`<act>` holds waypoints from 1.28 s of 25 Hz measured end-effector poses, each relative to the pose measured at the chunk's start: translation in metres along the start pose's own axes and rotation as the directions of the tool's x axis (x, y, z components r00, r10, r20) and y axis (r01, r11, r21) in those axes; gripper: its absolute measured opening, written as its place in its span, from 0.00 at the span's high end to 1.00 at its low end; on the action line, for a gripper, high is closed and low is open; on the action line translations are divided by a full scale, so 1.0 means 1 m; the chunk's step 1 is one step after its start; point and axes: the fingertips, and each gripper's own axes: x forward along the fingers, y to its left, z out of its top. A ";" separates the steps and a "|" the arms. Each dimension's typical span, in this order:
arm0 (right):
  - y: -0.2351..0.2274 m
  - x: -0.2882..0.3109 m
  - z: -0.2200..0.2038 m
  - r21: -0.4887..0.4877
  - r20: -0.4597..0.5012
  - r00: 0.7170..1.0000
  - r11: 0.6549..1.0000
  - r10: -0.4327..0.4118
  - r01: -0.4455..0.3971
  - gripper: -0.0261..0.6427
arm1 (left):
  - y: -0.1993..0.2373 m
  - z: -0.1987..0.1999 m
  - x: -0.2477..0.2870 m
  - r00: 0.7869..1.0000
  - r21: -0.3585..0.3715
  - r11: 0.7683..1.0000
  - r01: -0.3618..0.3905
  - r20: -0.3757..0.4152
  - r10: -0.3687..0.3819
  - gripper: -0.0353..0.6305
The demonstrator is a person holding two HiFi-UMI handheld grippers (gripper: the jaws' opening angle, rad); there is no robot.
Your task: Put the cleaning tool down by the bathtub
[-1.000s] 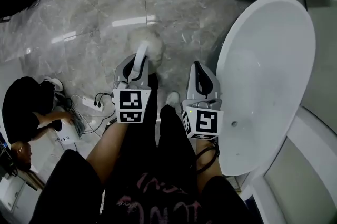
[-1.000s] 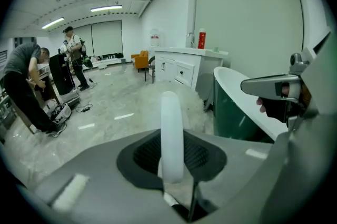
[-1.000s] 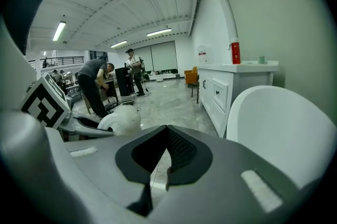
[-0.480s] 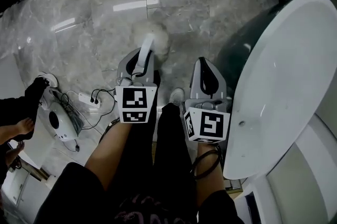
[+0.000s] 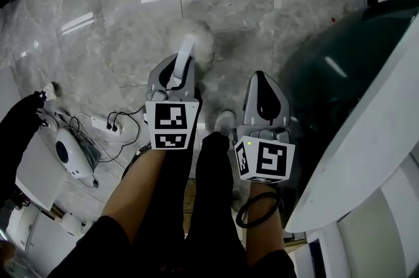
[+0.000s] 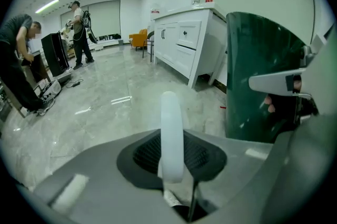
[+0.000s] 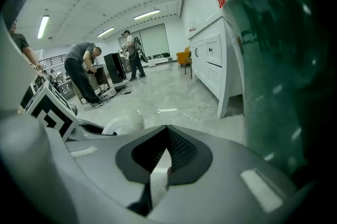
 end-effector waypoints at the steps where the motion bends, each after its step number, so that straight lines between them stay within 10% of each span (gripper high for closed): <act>1: -0.002 0.005 -0.009 0.002 -0.004 1.000 1.000 0.000 0.000 0.94 | 0.000 -0.007 0.009 1.000 0.005 1.000 0.002 -0.005 -0.002 0.83; 32: -0.036 0.145 -0.193 -0.007 -0.086 0.996 1.000 0.025 -0.025 0.94 | 0.015 -0.156 0.217 0.995 0.013 0.997 0.079 -0.061 -0.078 0.83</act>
